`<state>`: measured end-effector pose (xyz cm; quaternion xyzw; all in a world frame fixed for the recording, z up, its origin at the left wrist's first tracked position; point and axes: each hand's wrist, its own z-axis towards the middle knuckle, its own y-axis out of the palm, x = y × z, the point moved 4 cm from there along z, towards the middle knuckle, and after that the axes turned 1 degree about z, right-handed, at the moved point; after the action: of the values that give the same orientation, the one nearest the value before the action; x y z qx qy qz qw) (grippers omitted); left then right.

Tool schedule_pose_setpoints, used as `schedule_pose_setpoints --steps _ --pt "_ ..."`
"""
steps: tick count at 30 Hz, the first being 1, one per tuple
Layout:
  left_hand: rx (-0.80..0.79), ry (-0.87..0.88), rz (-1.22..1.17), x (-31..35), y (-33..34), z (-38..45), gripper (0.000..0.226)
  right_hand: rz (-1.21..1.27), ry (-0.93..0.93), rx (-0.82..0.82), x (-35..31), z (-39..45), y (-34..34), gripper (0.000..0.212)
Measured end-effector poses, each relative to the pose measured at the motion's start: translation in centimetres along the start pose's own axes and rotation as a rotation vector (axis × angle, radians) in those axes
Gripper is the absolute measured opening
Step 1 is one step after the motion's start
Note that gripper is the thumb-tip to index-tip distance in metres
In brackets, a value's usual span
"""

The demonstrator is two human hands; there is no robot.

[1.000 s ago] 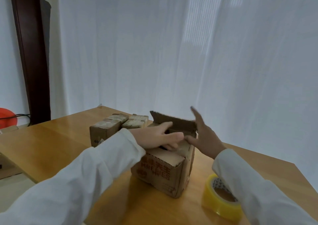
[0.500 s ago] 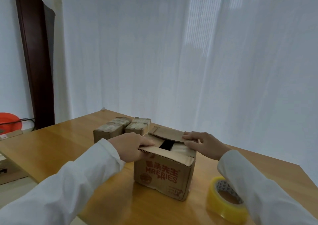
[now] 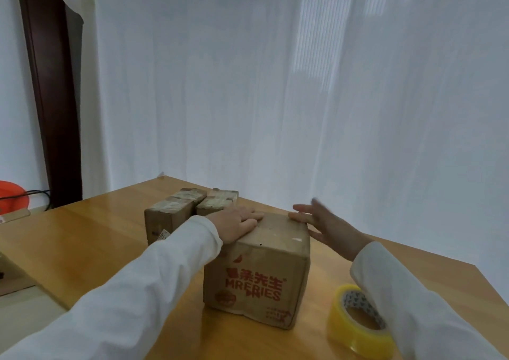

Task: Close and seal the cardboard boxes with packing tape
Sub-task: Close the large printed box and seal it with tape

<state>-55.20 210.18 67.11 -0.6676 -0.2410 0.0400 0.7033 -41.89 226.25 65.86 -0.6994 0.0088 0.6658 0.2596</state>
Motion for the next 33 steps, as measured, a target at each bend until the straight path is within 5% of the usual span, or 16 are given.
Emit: schedule_pose_setpoints --steps 2,4,8,12,15,17,20,22,24,26,28,29,31,33 --pt "-0.046 -0.015 -0.001 0.1 0.1 0.4 0.046 -0.483 -0.069 0.053 -1.3 0.0 0.2 0.045" --pt "-0.014 -0.041 0.029 -0.2 0.2 0.9 0.046 -0.714 -0.146 0.034 -2.8 -0.3 1.6 0.064" --pt "0.086 -0.087 -0.003 -0.6 0.6 1.2 0.044 -0.848 0.007 -0.135 -2.4 -0.2 4.6 0.084" --pt "0.120 -0.116 0.005 -0.8 0.8 1.2 0.041 -0.648 -0.028 -0.159 -2.9 -1.2 3.0 0.058" --pt "0.151 -0.146 0.005 -1.1 0.9 1.3 0.041 -0.501 0.064 0.038 -2.2 -2.6 -1.5 0.044" --pt "0.173 -0.179 0.003 -0.9 0.9 1.4 0.041 -0.716 0.257 0.086 -0.3 -4.3 -4.2 0.051" --pt "0.196 -0.266 0.051 -0.3 1.0 1.5 0.045 -1.060 0.619 -0.220 4.3 -7.5 -4.3 0.049" --pt "0.209 -0.292 0.057 0.0 1.0 1.7 0.045 -1.173 0.662 -0.377 7.2 -9.0 -2.8 0.037" --pt "0.208 -0.287 0.042 0.0 1.0 1.6 0.044 -1.199 0.568 -0.346 8.8 -9.7 -1.9 0.035" --pt "0.205 -0.271 0.025 -0.1 1.0 1.3 0.043 -1.101 0.496 -0.263 8.8 -9.8 -2.7 0.038" --pt "0.202 -0.259 0.026 -0.2 1.0 1.0 0.045 -0.915 0.433 -0.118 6.9 -9.5 -4.3 0.020" --pt "0.201 -0.256 0.028 -0.1 1.0 1.0 0.045 -0.734 0.400 0.008 5.6 -9.2 -5.4 0.012" --pt "0.207 -0.253 0.025 0.0 0.9 0.8 0.044 -0.208 0.310 0.258 2.3 -8.7 -6.9 0.030" --pt "0.206 -0.248 0.021 0.0 1.0 0.8 0.043 0.264 0.091 0.342 -1.4 -7.9 -7.0 0.033"
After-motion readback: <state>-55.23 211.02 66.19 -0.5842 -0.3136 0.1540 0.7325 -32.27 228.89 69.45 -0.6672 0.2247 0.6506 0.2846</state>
